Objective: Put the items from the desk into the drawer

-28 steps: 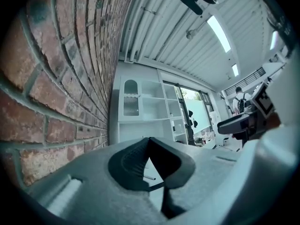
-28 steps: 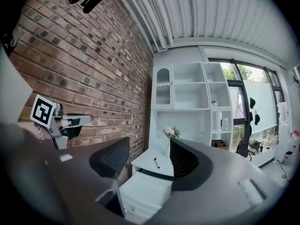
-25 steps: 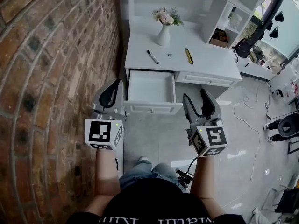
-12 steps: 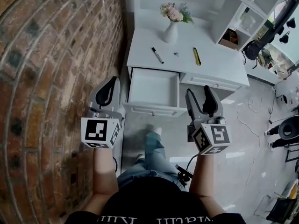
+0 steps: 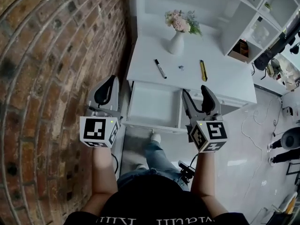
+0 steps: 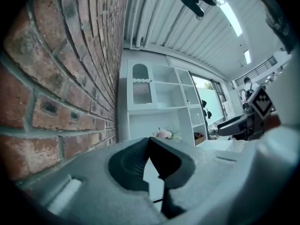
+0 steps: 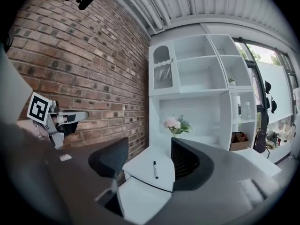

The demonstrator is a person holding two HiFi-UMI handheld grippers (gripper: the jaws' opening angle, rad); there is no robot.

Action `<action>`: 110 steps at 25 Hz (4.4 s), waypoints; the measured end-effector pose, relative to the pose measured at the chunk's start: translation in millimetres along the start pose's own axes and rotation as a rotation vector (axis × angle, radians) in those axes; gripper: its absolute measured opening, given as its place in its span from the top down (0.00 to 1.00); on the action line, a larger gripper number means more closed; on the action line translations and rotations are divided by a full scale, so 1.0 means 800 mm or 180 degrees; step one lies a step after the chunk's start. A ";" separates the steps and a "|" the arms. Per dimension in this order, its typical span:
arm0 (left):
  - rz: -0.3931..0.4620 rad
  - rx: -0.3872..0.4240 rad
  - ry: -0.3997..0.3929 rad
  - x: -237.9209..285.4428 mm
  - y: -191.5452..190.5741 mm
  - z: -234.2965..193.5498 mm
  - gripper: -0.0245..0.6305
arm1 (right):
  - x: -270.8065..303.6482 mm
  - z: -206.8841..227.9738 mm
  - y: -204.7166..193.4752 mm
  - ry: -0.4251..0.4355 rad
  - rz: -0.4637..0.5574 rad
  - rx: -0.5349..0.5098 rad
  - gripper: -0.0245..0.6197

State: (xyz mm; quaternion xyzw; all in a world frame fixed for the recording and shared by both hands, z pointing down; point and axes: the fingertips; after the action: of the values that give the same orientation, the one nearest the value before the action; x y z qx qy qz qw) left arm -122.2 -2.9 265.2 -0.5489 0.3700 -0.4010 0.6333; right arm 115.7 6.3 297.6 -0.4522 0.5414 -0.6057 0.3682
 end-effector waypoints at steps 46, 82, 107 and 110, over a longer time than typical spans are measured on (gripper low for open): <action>-0.0821 -0.0240 0.0306 0.203 -0.129 -0.078 0.96 | 0.408 0.015 -0.331 0.0771 -0.2840 0.0045 0.67; -0.0657 -0.0373 -0.0150 0.204 -0.121 -0.073 0.96 | 0.300 -0.004 -0.235 0.0402 -0.2369 0.0842 0.84; -0.0824 -0.0378 -0.0361 0.189 -0.178 -0.044 0.96 | 0.223 -0.138 -0.453 0.0979 -0.3609 0.1154 0.84; -0.0818 -0.0333 -0.0394 0.191 -0.178 -0.042 0.96 | 0.237 -0.152 -0.486 0.0971 -0.3697 0.1220 0.84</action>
State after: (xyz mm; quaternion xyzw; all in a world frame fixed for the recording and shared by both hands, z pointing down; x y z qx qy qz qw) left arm -105.6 -166.8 398.0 -0.6476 0.2773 -0.4244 0.5688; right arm -42.9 -76.5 709.4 -0.5069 0.1358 -0.8508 -0.0277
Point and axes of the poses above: the fingertips, and each gripper's own axes: x forward along the fingers, z to its right, y out of its top, and after that the axes turned 2 degrees about -y, right-handed
